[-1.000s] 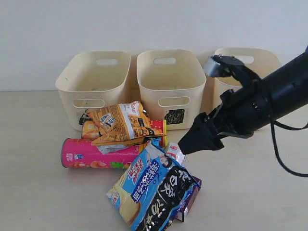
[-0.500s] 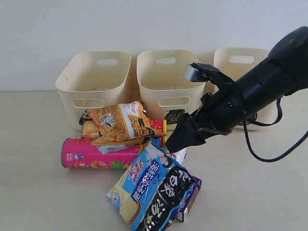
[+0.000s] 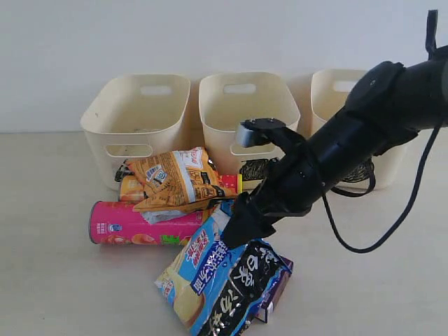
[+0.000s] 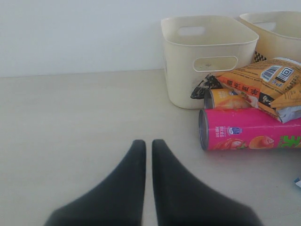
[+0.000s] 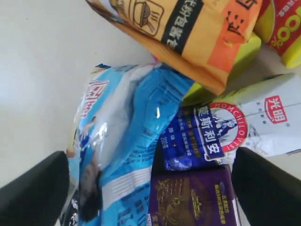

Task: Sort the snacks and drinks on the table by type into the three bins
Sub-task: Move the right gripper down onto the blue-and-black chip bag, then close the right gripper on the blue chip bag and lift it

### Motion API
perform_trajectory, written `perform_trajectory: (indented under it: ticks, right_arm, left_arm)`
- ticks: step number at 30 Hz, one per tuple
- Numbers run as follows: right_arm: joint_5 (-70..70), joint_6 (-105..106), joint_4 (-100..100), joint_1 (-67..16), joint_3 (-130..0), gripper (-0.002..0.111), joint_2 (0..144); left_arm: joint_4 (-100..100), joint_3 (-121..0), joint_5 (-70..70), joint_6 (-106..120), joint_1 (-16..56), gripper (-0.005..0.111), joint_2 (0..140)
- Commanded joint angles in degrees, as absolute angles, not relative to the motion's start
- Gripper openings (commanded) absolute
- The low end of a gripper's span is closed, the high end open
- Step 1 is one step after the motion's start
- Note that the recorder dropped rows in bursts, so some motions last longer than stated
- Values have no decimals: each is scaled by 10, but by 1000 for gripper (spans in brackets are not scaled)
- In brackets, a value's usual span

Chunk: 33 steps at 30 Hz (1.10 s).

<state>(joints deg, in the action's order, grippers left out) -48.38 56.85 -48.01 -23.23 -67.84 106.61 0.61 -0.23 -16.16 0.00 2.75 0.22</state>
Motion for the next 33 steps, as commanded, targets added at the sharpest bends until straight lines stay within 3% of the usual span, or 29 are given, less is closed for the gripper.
perform_trajectory:
  ticks: [1,28,33]
  right_arm:
    - [-483,566,-475,-235,-681,84,1075]
    - [-483,515,-459,-292,-681,83,1103]
    - [-484,515,-459,-292,-681,67,1105]
  left_arm:
    - [9,0,-159,4,26,4,0]
    - [9,0,-159,4,26,4,0]
    - [9,0,-159,4,26,4,0]
